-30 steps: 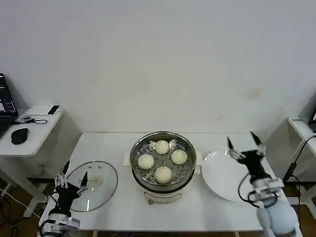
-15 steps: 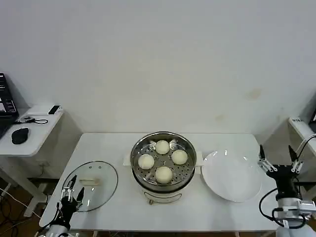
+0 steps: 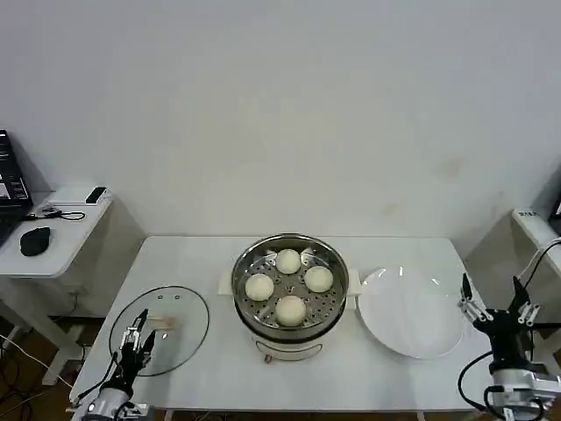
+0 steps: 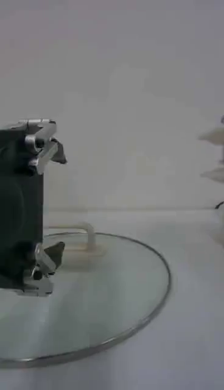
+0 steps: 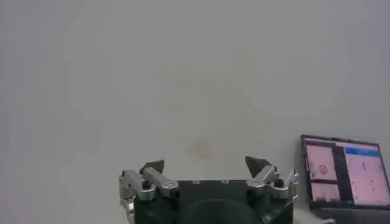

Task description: Take steamed baozi put them in steamer then cover it.

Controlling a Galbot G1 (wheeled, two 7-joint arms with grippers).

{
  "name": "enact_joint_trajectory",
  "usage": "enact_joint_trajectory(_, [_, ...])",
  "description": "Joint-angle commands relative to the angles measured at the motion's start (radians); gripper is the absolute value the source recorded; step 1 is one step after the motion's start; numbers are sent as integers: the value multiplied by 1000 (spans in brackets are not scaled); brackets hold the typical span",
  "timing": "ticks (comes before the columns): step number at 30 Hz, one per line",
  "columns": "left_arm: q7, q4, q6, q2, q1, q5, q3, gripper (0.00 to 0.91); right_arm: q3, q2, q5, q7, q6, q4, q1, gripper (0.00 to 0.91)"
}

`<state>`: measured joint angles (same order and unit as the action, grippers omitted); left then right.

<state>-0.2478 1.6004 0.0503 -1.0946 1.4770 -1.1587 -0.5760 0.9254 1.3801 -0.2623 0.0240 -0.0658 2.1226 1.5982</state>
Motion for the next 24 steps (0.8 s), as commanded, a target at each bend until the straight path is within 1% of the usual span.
enact_joint_trajectory(1, [7, -72, -3, 13, -110, -26, 28, 907, -23, 22, 7, -1, -3, -1, 28, 907])
enact_joint_trajectory(16, [19, -165, -9, 14, -207, -21, 59, 907, -45, 38, 9, 0, 0, 7, 40, 907])
enact_joint_trajectory(17, [23, -169, -9, 14, -209, -15, 60, 635, -55, 42, 12, 0, -3, 5, 44, 907])
enact_joint_trajectory(18, [19, -173, -8, 12, -209, -14, 61, 232, -61, 47, 15, 0, -4, 5, 46, 907])
enact_joint_trajectory(19, [18, -176, -7, 11, -210, -15, 60, 71, -66, 51, 17, 0, -5, 4, 46, 907])
enact_joint_trajectory(20, [15, -178, -7, 8, -210, -17, 60, 0, -70, 56, 22, 0, -6, 3, 46, 907])
enact_joint_trajectory(24, [12, -172, 1, 5, -204, -21, 61, 0, -83, 62, 28, 0, -6, 10, 44, 907])
